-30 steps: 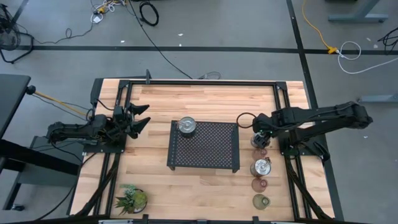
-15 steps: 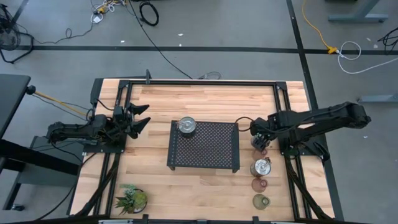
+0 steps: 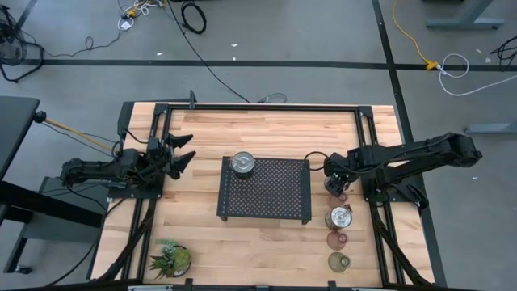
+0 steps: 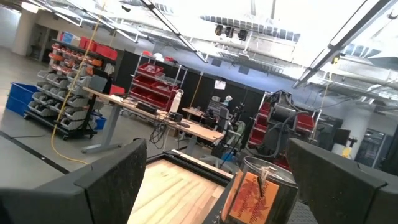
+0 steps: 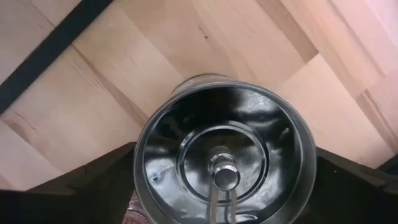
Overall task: Pick & Place candle stick holders
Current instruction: Put the top brown scented candle on the shelf aligned with the other scented candle
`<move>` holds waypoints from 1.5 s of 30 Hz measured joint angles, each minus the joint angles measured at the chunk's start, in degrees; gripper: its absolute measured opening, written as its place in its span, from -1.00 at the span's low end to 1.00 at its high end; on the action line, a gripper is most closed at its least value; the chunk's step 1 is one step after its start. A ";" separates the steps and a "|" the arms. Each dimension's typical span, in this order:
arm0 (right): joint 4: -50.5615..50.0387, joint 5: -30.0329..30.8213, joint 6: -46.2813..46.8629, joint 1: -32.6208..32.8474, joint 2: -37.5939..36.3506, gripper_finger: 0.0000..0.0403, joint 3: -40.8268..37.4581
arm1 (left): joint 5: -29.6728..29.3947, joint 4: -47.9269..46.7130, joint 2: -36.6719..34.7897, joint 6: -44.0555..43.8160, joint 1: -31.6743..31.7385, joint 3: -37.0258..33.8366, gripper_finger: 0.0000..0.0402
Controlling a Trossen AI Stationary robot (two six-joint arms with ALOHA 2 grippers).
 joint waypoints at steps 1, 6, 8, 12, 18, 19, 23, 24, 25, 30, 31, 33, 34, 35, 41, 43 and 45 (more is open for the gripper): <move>0.08 -0.04 -0.31 0.00 0.00 0.98 0.00 | 0.00 0.00 0.00 0.00 0.02 0.00 0.92; 0.19 0.52 -0.87 0.00 0.00 0.96 0.00 | -0.03 0.00 0.00 0.00 0.02 0.02 0.92; 0.19 1.01 -0.28 0.00 0.01 0.90 0.00 | 0.00 0.00 0.00 0.00 0.02 0.02 0.92; 0.21 1.90 2.71 0.00 0.00 0.68 0.08 | -0.07 0.00 0.00 0.00 0.02 0.01 0.92; -3.45 -0.10 2.87 -0.90 0.07 0.68 0.98 | -0.22 0.00 0.00 -0.02 0.00 0.01 0.92; -5.46 -0.58 2.86 -1.15 0.11 0.68 1.90 | -0.22 0.00 0.00 -0.02 0.02 0.01 0.92; -12.22 1.58 1.26 -2.15 0.09 0.68 7.88 | -0.22 0.00 -0.02 -0.02 0.02 0.00 0.92; -13.95 2.67 0.49 -2.52 0.07 0.68 9.79 | -0.22 -0.02 -0.01 -0.02 0.02 0.01 0.92; -15.33 3.73 -0.40 -2.97 0.07 0.68 11.72 | -0.22 -0.02 -0.02 -0.02 0.01 0.01 0.92; -20.97 4.90 -3.85 -5.67 0.07 0.68 23.77 | -0.22 -0.02 -0.02 -0.02 0.00 0.00 0.92; -22.37 4.86 -4.16 -6.03 0.07 0.68 26.42 | -0.22 -0.02 -0.02 -0.04 0.02 0.02 0.92; -25.50 4.59 -5.09 -6.46 0.07 0.68 32.28 | -0.22 -0.02 -0.02 -0.04 0.01 0.01 0.92; -26.67 4.24 -5.54 -6.61 0.10 0.68 35.34 | -0.22 -0.02 -0.02 -0.04 0.02 0.01 0.92; -28.13 3.78 -5.93 -6.62 0.34 0.68 38.44 | -0.22 -0.02 -0.02 -0.07 0.01 0.00 0.92; -30.97 -1.90 -6.15 -6.18 3.07 0.68 52.41 | -0.22 -0.01 -0.02 -0.19 0.01 0.01 0.92; -31.84 -3.17 -6.50 -5.22 4.91 0.68 54.87 | -0.22 0.01 -0.02 -0.17 0.01 0.01 0.92; -31.76 -3.63 -7.22 -3.84 7.78 0.68 56.67 | -0.22 0.11 -0.02 -0.17 0.02 0.00 0.92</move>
